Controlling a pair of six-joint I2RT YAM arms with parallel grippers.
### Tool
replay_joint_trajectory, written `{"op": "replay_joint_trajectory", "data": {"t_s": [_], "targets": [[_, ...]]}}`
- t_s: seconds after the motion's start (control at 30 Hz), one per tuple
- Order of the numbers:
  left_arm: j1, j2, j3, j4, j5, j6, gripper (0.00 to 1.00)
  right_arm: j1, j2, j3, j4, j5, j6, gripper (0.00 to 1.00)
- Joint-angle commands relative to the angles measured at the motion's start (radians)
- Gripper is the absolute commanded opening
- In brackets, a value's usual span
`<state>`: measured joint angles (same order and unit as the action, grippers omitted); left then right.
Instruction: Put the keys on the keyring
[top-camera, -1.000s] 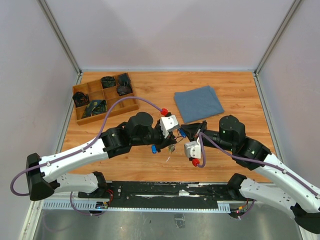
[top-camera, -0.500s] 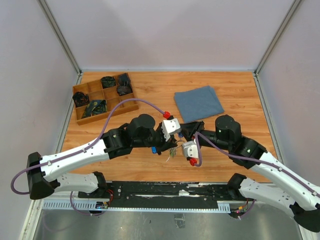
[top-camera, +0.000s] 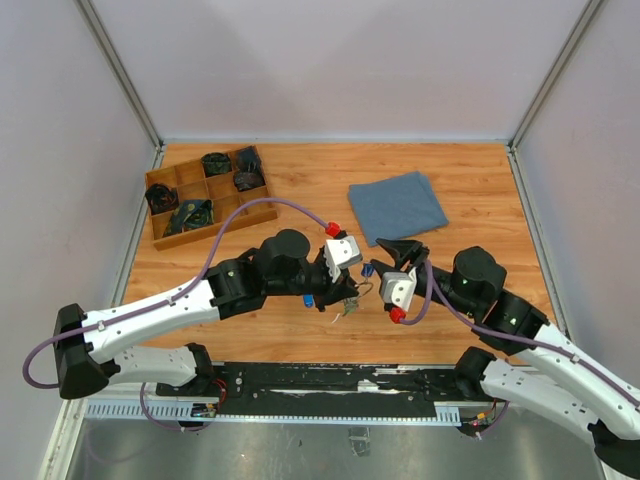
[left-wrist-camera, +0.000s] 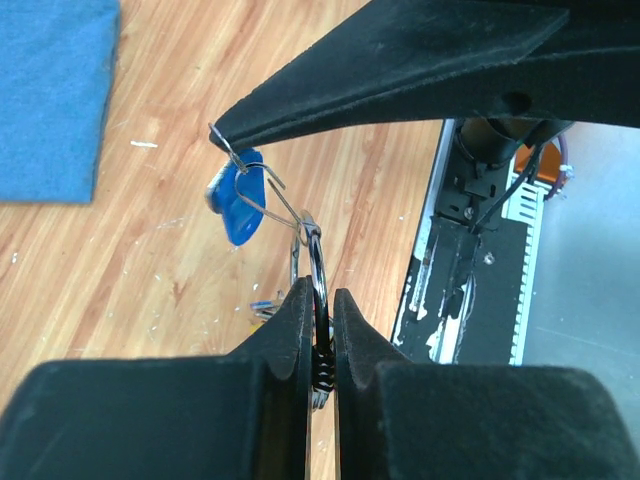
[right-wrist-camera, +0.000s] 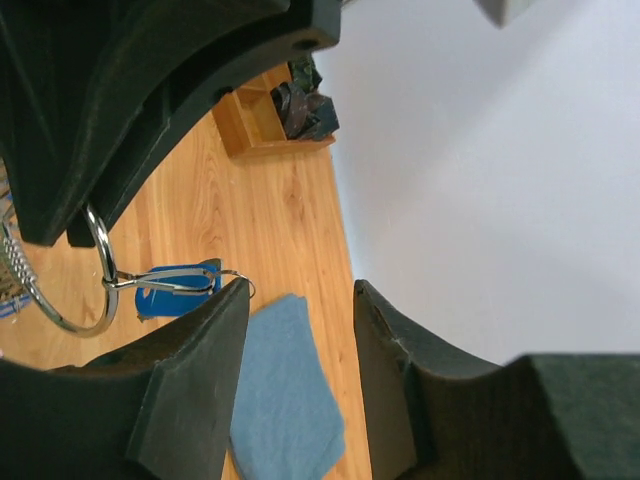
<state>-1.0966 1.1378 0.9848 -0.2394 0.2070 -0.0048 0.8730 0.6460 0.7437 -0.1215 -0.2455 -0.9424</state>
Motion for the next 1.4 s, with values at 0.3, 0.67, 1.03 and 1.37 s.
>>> {"op": "replay_joint_trajectory", "data": {"t_s": [0.3, 0.67, 1.03, 1.37], "targets": [[-0.007, 0.015, -0.01, 0.055, 0.027, -0.018, 0.01, 0.011, -0.05, 0.114, -0.36, -0.047, -0.022, 0.47], [0.018, -0.025, -0.047, 0.116, -0.043, -0.094, 0.01, 0.011, -0.047, 0.166, -0.34, 0.165, 0.603, 0.55], [0.083, -0.048, -0.077, 0.163, -0.069, -0.188, 0.0, 0.011, -0.022, 0.102, -0.378, 0.218, 0.873, 0.64], [0.106, 0.127, -0.049, 0.26, -0.039, -0.254, 0.01, 0.011, -0.065, 0.069, -0.393, 0.568, 0.952, 0.68]]}}
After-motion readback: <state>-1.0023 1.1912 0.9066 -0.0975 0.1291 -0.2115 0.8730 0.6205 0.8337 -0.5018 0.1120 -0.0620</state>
